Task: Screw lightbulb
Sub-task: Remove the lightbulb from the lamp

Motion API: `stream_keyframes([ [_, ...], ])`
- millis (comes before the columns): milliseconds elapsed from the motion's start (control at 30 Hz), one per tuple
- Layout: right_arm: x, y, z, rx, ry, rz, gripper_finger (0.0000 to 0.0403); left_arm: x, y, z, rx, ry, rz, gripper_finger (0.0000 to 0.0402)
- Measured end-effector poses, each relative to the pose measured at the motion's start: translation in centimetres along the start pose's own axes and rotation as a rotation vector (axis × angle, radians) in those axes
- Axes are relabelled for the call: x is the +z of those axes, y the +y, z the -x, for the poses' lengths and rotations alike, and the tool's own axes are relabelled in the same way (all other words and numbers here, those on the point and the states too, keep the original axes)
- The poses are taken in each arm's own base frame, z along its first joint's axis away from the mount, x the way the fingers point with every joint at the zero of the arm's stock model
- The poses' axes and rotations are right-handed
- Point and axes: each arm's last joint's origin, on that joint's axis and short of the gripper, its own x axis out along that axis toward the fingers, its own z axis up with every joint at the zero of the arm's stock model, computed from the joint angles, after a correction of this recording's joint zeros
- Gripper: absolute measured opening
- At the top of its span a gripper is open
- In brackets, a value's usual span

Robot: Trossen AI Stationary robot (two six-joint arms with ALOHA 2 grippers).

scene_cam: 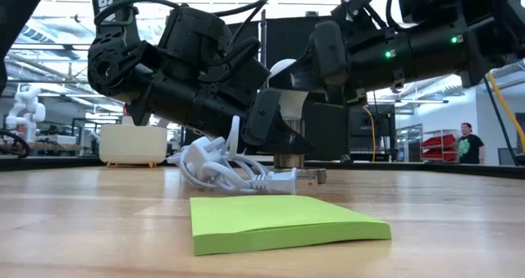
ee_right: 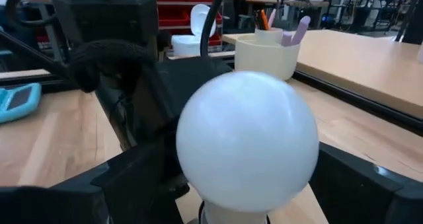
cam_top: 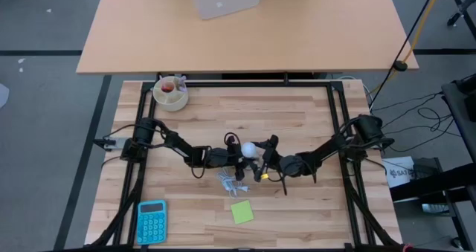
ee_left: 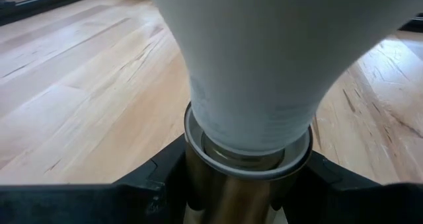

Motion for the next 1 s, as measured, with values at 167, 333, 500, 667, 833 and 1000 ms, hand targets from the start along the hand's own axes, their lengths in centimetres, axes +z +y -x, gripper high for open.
stream_keyframes([
  [167, -0.4, 0.0, -0.1, -0.004, 0.006, 0.016, 0.0324, 0.0, 0.0, 0.0, 0.000, 0.000, 0.003, 0.0181],
  [333, -0.6, -0.1, 0.0, -0.006, 0.012, 0.039, 0.0290, 0.0, 0.0, 0.0, -0.001, 0.001, 0.002, 0.0181],
  [500, -1.0, -0.5, 0.4, -0.002, 0.016, 0.043, 0.0252, 0.0, -0.1, 0.0, -0.003, 0.004, 0.001, 0.0181],
  [667, -1.2, -0.4, 0.7, 0.010, 0.015, 0.056, 0.0225, 0.0, -0.1, 0.0, -0.007, 0.008, -0.001, 0.0181],
  [833, -1.2, -0.4, 0.8, 0.011, 0.019, 0.060, 0.0230, -0.1, -0.1, 0.0, -0.008, 0.012, -0.002, 0.0181],
  [1000, -1.3, -0.1, 1.0, 0.014, 0.020, 0.063, 0.0236, -0.1, -0.1, 0.0, -0.008, 0.014, -0.004, 0.0181],
])
